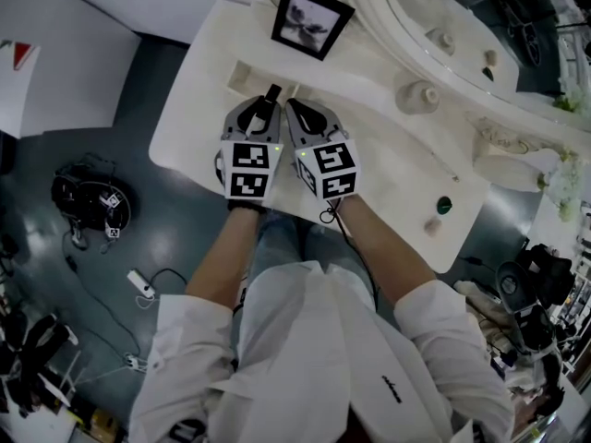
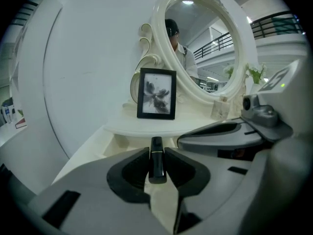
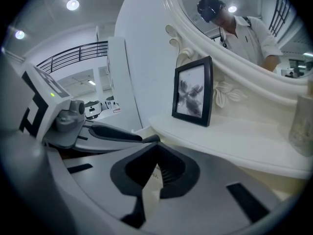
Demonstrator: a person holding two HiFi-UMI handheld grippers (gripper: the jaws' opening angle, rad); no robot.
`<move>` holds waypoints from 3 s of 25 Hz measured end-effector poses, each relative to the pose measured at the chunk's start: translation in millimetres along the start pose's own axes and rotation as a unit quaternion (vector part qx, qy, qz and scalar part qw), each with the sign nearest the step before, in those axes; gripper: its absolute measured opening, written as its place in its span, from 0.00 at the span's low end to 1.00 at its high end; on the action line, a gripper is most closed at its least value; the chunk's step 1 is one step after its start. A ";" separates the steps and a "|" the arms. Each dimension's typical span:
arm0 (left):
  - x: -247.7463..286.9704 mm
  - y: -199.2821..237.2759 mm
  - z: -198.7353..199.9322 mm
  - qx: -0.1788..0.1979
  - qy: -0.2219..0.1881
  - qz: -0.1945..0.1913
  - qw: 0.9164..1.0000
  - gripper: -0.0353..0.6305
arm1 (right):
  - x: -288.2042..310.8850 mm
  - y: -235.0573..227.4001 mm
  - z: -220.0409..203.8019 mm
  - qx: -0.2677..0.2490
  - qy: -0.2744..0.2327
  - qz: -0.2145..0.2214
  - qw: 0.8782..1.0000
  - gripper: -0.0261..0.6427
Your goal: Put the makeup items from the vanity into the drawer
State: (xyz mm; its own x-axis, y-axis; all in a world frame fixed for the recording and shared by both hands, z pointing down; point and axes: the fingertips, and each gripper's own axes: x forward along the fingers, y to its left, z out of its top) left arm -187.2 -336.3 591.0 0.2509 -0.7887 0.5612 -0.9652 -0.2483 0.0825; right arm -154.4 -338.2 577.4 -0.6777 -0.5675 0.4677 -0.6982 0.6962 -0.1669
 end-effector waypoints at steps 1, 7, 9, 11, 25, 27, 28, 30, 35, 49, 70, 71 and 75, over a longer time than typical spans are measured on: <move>1.3 0.5 0.1 0.001 0.002 -0.001 1.000 0.22 | 0.0 0.3 0.5 0.000 0.000 0.000 1.000 0.07; 9.6 1.7 4.2 0.007 0.016 -0.007 1.000 0.22 | 0.1 -0.3 5.9 -0.008 -0.007 -0.001 1.000 0.07; 12.6 1.1 4.6 0.011 0.024 -0.009 1.000 0.22 | -0.7 -0.8 6.2 -0.007 -0.008 -0.001 1.000 0.06; 15.3 -0.6 4.9 0.015 0.032 -0.012 0.999 0.22 | -2.0 -2.0 6.4 -0.006 -0.009 -0.002 1.000 0.07; 22.9 -5.9 2.4 0.027 0.044 -0.029 0.998 0.24 | -10.7 -7.5 4.5 0.001 -0.014 -0.011 1.000 0.06; 23.2 -6.6 0.8 0.026 0.041 -0.031 0.998 0.25 | -12.6 -7.7 3.7 0.001 -0.014 -0.012 1.000 0.07; 23.2 -6.7 0.9 0.027 0.038 -0.031 0.998 0.25 | -13.7 -8.0 3.4 0.001 -0.014 -0.013 1.000 0.07; 22.0 -7.0 3.2 0.028 0.030 -0.030 0.999 0.25 | -16.9 -9.2 2.8 0.003 -0.014 -0.015 1.000 0.06; 11.3 -7.6 16.5 0.037 -0.008 -0.022 0.999 0.29 | -32.9 -16.9 2.0 0.012 -0.020 -0.027 0.999 0.07; -45.4 -38.4 61.4 0.068 -0.123 -0.026 0.990 0.09 | -100.4 -37.6 5.5 0.032 -0.049 -0.069 0.996 0.07; -114.3 -187.7 108.8 0.106 -0.172 -0.150 0.968 0.09 | -311.5 -85.9 6.4 0.067 -0.125 -0.195 0.970 0.06; -116.8 -190.3 108.3 0.108 -0.171 -0.151 0.968 0.09 | -325.6 -90.3 4.7 0.071 -0.130 -0.206 0.967 0.07; -128.7 -198.3 113.2 0.121 -0.176 -0.147 0.966 0.09 | -375.8 -105.1 -3.4 0.077 -0.139 -0.242 0.957 0.07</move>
State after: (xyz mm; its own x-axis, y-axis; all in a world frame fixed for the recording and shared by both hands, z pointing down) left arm -19.6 -249.2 409.2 0.5629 -0.7957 0.2239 -0.8131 -0.5817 -0.0231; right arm 174.4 -196.6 422.2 -0.2856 -0.9175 0.2769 -0.9574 0.2605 -0.1245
